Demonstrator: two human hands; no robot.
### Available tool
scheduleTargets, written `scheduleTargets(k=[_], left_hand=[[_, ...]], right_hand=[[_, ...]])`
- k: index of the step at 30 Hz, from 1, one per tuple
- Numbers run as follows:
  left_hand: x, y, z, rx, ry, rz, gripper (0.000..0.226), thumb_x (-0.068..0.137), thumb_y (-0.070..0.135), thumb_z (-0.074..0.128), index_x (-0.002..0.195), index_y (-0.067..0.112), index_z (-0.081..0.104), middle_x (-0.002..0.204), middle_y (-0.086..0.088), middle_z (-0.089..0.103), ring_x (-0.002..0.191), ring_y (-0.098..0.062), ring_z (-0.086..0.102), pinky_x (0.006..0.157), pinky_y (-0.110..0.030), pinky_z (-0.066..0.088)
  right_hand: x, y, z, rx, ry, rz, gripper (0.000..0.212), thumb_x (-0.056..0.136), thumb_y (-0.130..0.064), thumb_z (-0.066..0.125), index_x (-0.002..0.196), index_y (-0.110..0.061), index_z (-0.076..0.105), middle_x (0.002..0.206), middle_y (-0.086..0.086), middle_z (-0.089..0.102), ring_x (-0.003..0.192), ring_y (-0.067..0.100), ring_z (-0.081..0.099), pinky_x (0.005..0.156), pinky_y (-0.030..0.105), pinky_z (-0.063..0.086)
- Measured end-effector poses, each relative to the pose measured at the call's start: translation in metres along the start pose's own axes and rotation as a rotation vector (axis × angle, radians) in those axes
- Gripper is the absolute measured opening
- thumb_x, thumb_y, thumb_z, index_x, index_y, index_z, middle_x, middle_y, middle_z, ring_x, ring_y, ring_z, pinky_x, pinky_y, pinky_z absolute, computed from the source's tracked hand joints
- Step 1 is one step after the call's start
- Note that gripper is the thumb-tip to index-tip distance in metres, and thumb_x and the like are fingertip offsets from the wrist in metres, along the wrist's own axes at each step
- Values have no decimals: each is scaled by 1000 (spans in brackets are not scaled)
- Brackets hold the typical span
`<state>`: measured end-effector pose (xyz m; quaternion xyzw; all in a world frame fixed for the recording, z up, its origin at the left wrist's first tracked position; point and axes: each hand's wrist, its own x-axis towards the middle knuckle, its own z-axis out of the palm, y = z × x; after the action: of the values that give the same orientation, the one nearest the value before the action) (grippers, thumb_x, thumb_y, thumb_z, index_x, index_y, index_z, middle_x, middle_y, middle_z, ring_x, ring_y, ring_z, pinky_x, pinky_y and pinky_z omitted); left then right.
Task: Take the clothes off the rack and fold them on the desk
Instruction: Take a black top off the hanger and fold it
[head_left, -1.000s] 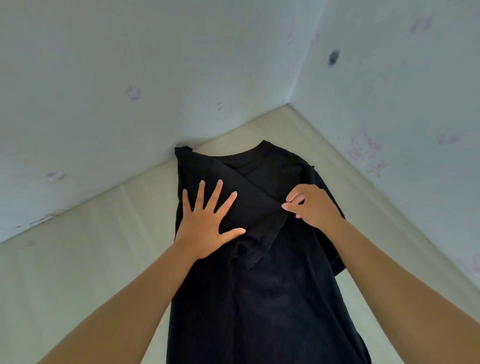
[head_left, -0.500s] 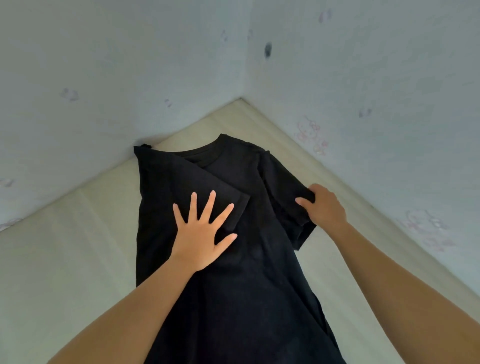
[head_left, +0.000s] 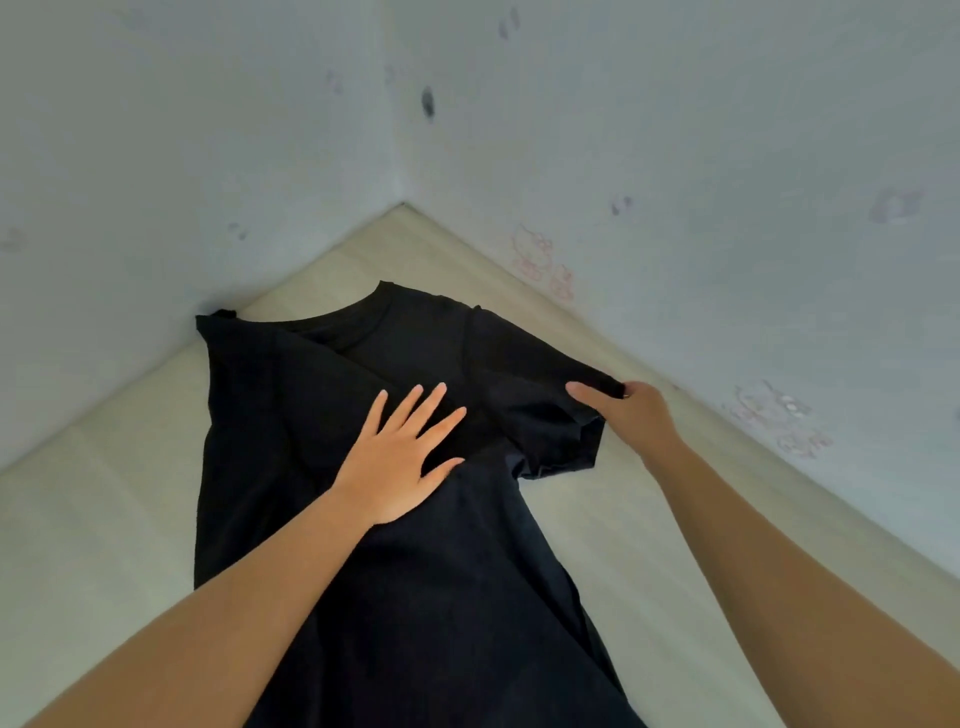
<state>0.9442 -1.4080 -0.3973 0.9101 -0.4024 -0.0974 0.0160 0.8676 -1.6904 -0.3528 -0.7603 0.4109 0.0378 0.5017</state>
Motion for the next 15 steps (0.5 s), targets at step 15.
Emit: scheduleTargets(k=[15], left_hand=[[150,20,-54,-523,85,-84,50,97,11,51,143,22,38,148,5,35,112,-21,54,94,-36,48]], right_hand=[[11,13,0,153,-51,-16,54,76,-48,75,120,-24,56,110,-8,65,98,14,64,89,38,55]])
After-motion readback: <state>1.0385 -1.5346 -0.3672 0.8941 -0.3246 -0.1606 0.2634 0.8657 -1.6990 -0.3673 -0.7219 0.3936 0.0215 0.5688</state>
